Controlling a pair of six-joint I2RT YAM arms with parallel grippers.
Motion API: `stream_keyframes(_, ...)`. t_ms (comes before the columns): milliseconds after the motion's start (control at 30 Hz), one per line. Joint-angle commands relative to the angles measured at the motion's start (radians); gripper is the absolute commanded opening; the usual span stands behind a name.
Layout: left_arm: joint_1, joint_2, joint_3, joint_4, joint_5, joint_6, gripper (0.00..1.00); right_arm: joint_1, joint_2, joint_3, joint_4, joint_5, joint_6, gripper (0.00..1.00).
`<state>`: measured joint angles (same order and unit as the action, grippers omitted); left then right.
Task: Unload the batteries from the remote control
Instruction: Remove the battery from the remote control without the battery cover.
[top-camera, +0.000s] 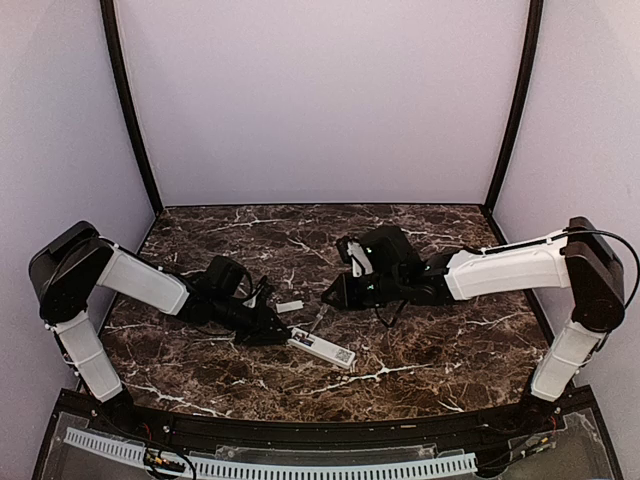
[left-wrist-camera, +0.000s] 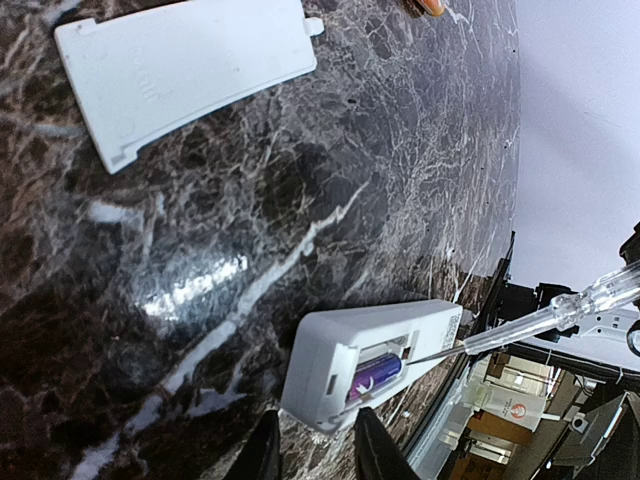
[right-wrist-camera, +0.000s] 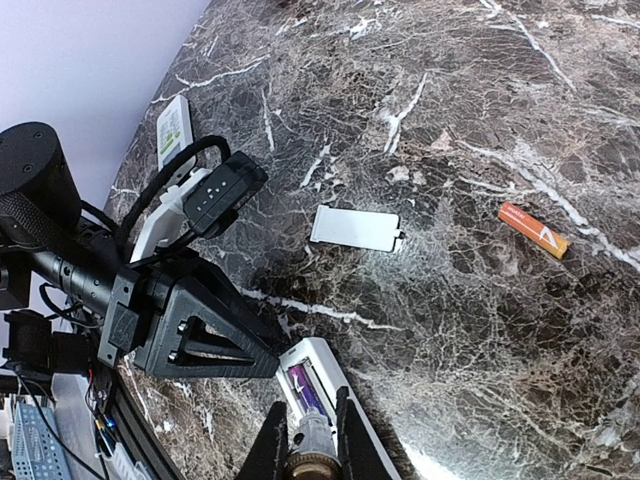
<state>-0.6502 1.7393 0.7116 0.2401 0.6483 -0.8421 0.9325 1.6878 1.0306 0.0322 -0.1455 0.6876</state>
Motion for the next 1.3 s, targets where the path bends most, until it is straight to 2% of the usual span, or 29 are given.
stream_keyframes(0,-0.01,0.014,-0.013,0.021,0.021,-0.007,0.24,-0.008,0.027,0.017,-0.001,0.0,-0.02,0.0)
stream_keyframes(300,-0.012,0.031,-0.011,0.025,0.027,-0.012,0.16,-0.01,0.061,0.017,0.014,-0.024,-0.011,0.0)
stream_keyframes(533,-0.012,0.049,-0.009,0.036,0.036,-0.017,0.12,-0.055,0.078,-0.015,0.069,-0.127,0.087,0.0)
stream_keyframes(667,-0.012,0.055,-0.009,0.04,0.04,-0.02,0.1,-0.074,0.099,-0.023,0.095,-0.187,0.14,0.0)
stream_keyframes(967,-0.018,0.058,-0.011,0.049,0.044,-0.024,0.1,-0.075,0.138,-0.009,0.093,-0.212,0.196,0.0)
stream_keyframes(1267,-0.025,0.06,-0.012,0.056,0.044,-0.028,0.09,-0.079,0.158,-0.05,0.195,-0.259,0.299,0.0)
